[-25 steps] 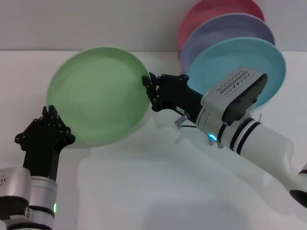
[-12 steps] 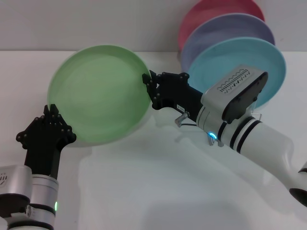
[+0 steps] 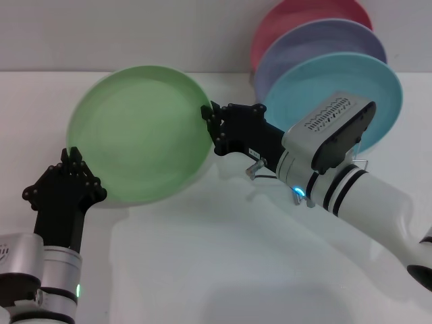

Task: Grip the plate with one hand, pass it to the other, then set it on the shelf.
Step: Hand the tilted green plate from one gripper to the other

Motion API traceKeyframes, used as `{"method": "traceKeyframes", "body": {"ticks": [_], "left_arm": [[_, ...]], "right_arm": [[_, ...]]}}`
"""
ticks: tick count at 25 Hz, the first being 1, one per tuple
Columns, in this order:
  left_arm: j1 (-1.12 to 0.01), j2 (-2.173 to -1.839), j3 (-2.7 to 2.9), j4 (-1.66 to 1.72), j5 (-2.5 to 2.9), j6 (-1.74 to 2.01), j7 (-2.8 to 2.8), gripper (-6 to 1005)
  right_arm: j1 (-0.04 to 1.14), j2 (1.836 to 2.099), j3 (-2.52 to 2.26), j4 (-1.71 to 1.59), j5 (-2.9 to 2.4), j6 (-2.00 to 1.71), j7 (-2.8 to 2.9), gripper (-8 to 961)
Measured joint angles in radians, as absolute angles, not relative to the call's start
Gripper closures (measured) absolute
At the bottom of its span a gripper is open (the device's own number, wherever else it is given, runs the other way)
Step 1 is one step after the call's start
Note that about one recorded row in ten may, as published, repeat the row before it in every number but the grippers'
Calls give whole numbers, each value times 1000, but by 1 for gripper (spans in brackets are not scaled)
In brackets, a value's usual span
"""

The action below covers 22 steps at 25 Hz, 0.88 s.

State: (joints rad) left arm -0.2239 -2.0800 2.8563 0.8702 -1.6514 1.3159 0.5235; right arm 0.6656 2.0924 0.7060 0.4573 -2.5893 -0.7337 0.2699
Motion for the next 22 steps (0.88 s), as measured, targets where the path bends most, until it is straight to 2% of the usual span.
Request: {"method": "traceKeyframes", "body": {"ticks": [22], "left_arm": [[-225, -2080, 2851, 856, -1622, 1290, 494, 965]], "right_arm": [[664, 2092, 704, 461, -2589, -733, 270, 908]]}}
